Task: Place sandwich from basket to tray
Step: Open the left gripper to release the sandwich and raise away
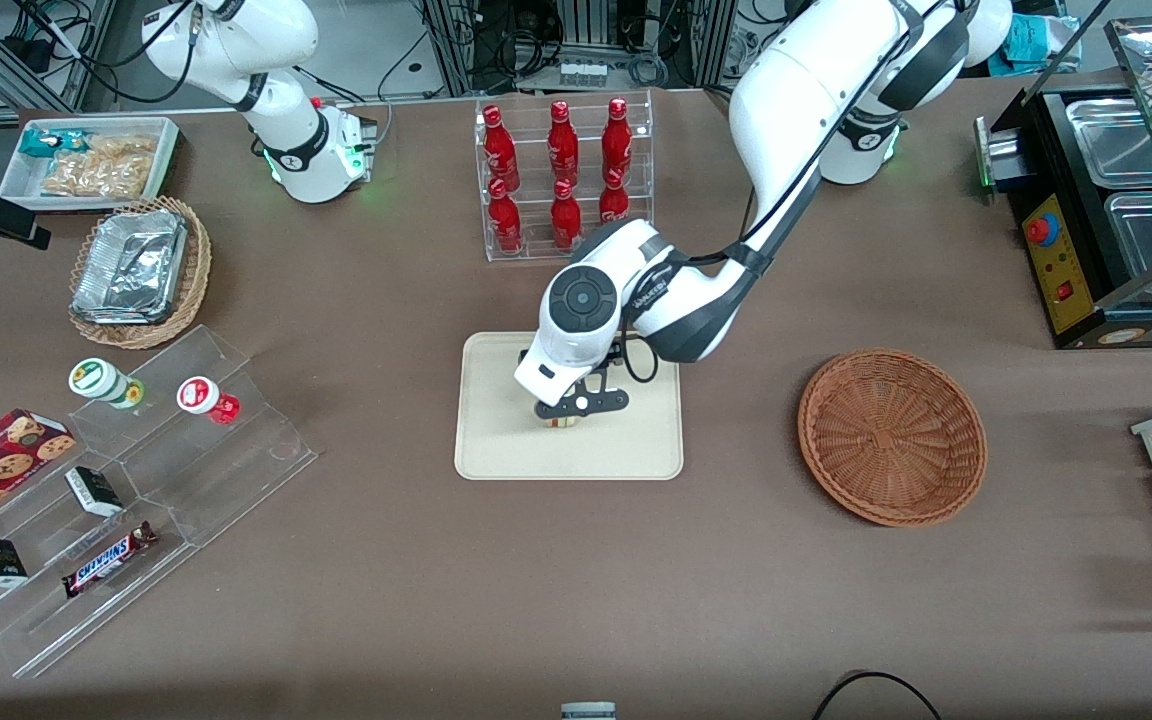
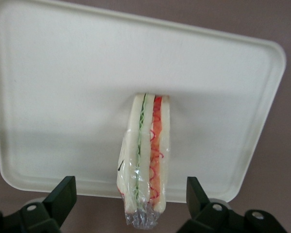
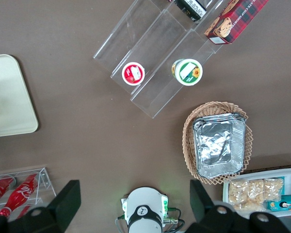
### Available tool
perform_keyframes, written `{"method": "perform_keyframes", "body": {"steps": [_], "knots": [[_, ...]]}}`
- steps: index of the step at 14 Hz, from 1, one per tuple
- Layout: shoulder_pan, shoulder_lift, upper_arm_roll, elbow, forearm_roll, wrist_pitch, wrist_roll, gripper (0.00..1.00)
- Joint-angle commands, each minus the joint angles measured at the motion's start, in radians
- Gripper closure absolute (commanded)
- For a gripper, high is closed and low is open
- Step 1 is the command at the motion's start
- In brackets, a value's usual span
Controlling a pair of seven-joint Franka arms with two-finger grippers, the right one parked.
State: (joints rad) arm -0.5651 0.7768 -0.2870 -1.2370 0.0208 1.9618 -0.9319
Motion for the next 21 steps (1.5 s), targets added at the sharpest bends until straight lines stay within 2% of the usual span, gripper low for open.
{"method": "perform_keyframes", "body": {"steps": [1,6,10,11,13,15,18,21], "knots": [[0.030,-0.017,0.002,0.109,0.018,-0.121,-0.022,0.00],[0.148,-0.152,0.011,0.120,0.004,-0.269,-0.009,0.00],[0.318,-0.284,0.008,0.110,0.002,-0.459,0.027,0.00],[0.376,-0.313,0.006,0.110,-0.002,-0.515,0.101,0.00],[0.498,-0.358,0.008,0.110,-0.056,-0.614,0.299,0.00],[0.615,-0.387,0.009,0.110,-0.064,-0.696,0.480,0.00],[0.769,-0.418,0.011,0.110,-0.052,-0.753,0.700,0.00],[0.859,-0.430,0.012,0.110,0.023,-0.791,0.919,0.00]]}}
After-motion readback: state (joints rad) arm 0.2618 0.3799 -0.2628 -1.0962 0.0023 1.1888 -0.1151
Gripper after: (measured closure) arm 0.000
